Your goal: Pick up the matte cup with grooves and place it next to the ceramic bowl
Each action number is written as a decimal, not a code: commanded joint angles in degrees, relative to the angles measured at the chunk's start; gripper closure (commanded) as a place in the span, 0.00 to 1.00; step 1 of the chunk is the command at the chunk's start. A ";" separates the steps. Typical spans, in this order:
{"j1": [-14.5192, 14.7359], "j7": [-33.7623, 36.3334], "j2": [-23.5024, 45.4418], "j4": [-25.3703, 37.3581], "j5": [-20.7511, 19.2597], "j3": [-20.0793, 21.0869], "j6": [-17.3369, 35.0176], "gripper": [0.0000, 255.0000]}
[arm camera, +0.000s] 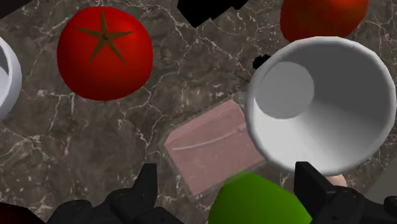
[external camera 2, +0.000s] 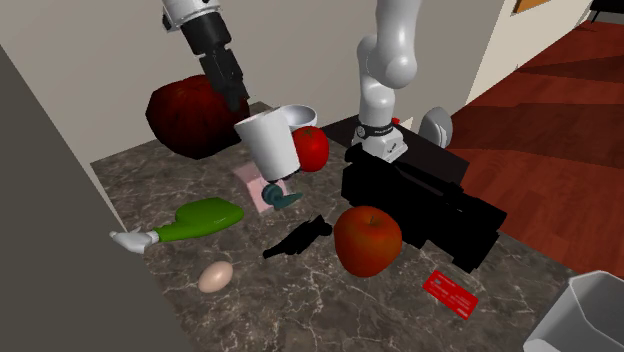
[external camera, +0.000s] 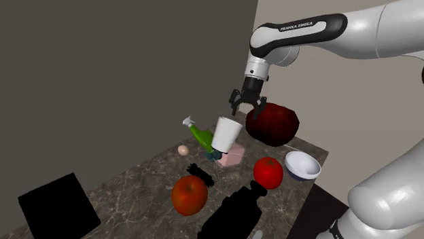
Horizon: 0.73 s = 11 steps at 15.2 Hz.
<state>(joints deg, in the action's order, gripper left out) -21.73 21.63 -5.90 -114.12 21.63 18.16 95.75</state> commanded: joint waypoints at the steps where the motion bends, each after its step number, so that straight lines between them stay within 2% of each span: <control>1: 0.43 11.15 5.11 9.03 -3.41 1.51 -6.30 0.00; 4: 2.31 25.46 15.11 25.17 -7.80 2.70 -16.83 0.00; 11: 2.72 24.48 12.51 17.12 -6.94 2.78 -11.25 0.00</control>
<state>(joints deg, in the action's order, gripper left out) -19.10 46.13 6.86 -95.99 14.59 20.87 83.70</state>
